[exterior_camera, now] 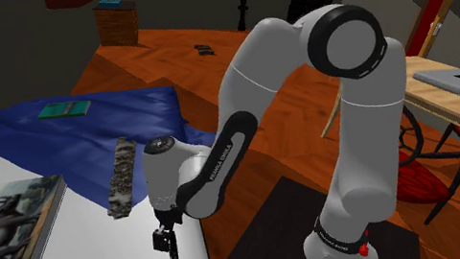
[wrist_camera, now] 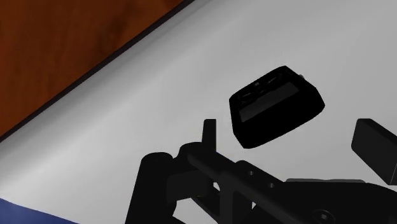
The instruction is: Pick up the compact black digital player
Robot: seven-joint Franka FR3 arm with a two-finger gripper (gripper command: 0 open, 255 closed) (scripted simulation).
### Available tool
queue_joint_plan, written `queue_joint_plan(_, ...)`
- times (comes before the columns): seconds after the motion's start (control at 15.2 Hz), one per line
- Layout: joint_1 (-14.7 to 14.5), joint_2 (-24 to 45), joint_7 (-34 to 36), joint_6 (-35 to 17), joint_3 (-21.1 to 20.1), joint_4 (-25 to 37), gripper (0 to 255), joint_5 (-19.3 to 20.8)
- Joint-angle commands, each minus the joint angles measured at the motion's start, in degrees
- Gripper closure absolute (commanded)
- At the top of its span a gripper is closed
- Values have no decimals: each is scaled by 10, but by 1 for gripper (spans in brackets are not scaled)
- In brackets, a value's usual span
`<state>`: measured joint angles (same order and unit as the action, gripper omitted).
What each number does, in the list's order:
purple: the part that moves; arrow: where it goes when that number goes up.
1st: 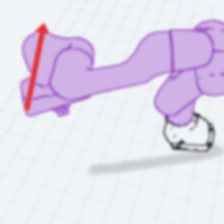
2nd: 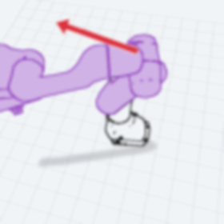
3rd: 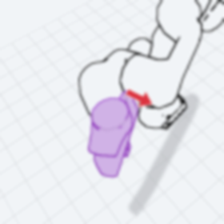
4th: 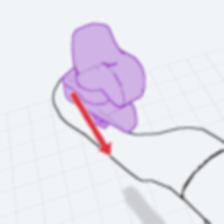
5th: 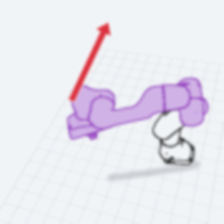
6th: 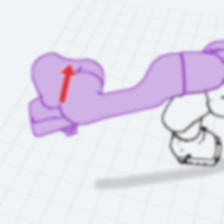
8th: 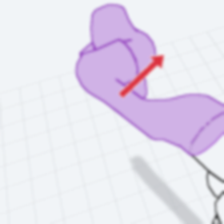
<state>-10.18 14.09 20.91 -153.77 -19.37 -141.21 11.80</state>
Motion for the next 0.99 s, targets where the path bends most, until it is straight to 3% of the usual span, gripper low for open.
queue_joint_plan(0.0,-7,20,13,-14,9,4,0,17)
queue_joint_plan(0.46,-27,68,40,-51,36,13,0,54)
queue_joint_plan(0.53,-27,68,41,-51,36,14,255,54)
queue_joint_plan(0.92,-26,67,39,-50,36,14,255,53)
